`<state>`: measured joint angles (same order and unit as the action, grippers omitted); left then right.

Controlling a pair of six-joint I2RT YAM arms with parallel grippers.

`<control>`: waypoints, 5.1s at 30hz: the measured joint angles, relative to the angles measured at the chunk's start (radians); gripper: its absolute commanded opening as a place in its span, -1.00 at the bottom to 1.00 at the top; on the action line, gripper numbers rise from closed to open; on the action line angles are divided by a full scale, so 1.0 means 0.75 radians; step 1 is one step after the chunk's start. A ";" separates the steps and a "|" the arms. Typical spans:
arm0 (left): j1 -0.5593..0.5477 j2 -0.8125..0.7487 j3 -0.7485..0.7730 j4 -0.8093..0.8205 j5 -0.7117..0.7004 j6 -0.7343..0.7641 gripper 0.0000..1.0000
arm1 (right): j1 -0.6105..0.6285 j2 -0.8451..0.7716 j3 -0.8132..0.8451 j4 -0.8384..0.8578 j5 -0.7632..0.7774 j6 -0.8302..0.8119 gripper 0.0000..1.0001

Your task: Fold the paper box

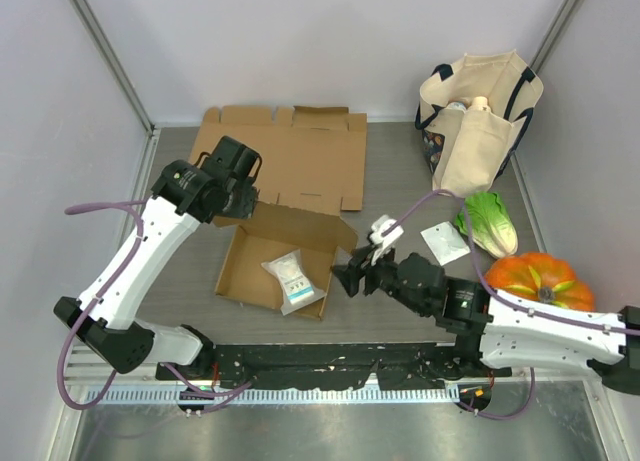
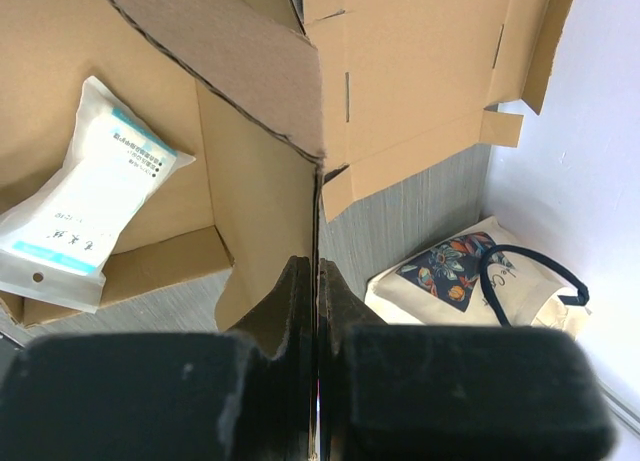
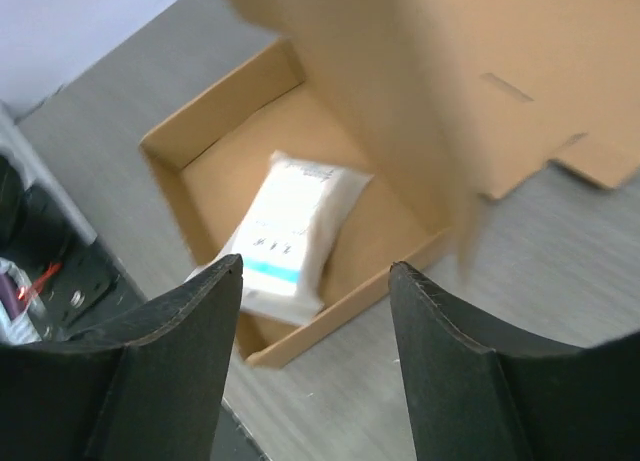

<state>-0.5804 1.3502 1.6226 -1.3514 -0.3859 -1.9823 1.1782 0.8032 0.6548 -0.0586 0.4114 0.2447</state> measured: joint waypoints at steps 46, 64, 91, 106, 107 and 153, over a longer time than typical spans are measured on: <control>0.002 -0.019 -0.025 0.003 0.003 -0.006 -1.00 | 0.191 1.277 0.259 0.634 0.430 -0.200 0.25; 0.001 -0.024 -0.063 0.001 0.024 -0.006 -1.00 | 0.315 -0.092 -0.010 0.100 0.488 -0.140 0.75; 0.000 -0.384 -0.259 0.096 -0.302 0.353 1.00 | -0.258 0.331 -0.138 0.476 0.004 -0.178 -0.92; 0.001 -1.201 -1.358 1.300 -0.127 1.866 0.99 | -0.553 0.352 0.015 0.216 -0.455 -0.211 -0.99; 0.001 -1.167 -1.365 1.337 -0.102 1.893 0.99 | -0.571 0.351 0.024 0.199 -0.489 -0.220 -0.99; 0.675 -0.581 -1.159 1.475 1.082 1.956 -0.38 | -0.938 0.569 0.381 -0.174 -0.799 -0.429 -0.99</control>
<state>-0.0738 0.9146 0.7536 -0.2451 0.4259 -0.5156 0.4747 1.2301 0.9405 -0.1890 -0.1879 -0.0772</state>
